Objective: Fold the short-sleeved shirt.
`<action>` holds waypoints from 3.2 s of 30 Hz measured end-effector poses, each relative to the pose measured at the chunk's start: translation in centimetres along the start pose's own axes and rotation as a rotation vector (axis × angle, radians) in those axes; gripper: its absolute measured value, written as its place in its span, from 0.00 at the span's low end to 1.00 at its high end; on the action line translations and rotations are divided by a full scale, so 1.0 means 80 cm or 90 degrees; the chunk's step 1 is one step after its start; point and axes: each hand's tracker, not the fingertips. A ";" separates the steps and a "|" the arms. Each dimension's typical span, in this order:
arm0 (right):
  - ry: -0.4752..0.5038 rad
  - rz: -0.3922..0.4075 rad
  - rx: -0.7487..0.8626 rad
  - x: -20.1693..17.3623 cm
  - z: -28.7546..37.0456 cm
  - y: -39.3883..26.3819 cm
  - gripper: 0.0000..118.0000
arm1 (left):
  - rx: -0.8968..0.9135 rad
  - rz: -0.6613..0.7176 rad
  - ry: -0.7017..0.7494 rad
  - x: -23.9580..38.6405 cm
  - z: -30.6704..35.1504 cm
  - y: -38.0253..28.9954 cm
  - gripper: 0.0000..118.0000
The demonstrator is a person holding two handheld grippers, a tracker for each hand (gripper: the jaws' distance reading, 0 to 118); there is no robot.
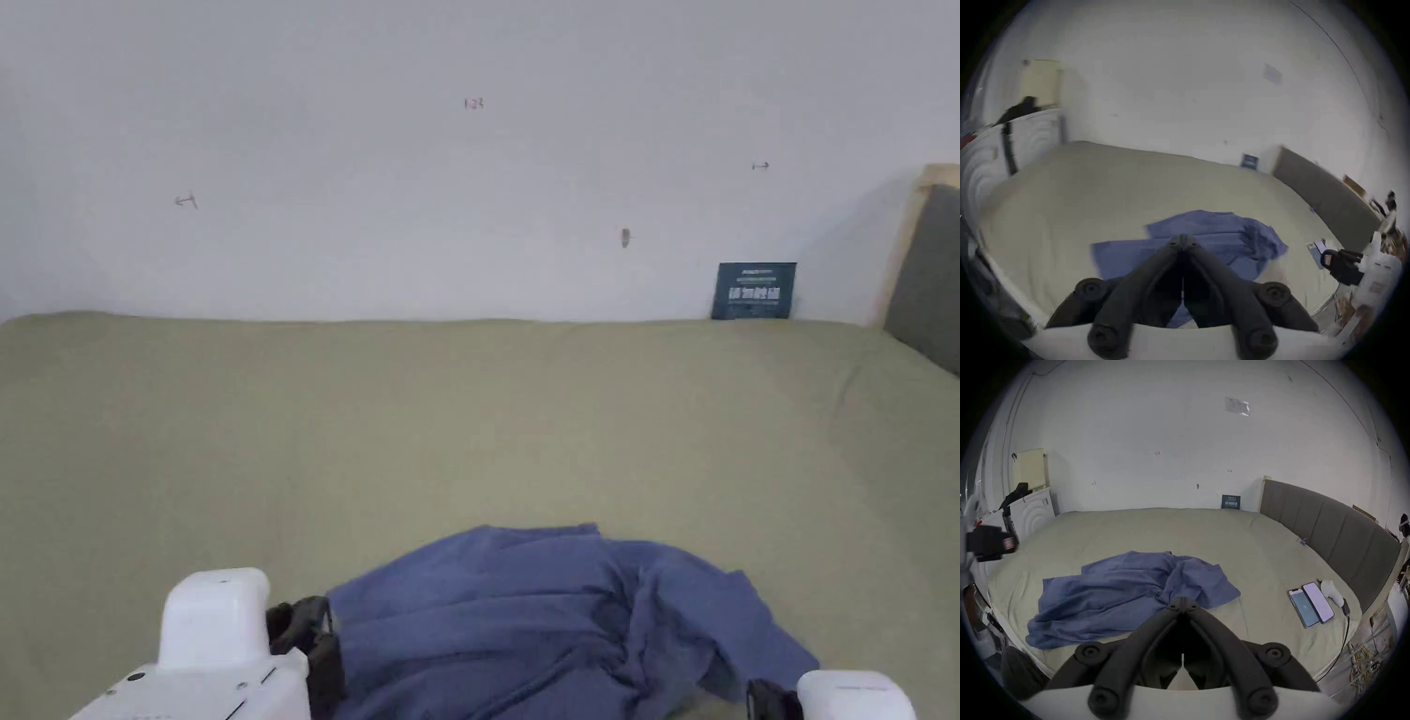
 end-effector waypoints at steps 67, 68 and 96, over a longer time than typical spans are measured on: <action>-0.104 0.012 -0.356 0.157 -0.357 -0.002 0.99 | -0.368 -0.069 0.107 -0.164 -0.287 -0.042 0.01; -0.105 0.017 -0.348 0.156 -0.361 -0.008 0.98 | -0.368 -0.071 0.107 -0.163 -0.287 -0.042 0.01; -0.086 0.028 -0.062 0.149 -0.143 0.232 0.01 | -0.095 -0.069 0.169 -0.187 -0.095 0.215 0.01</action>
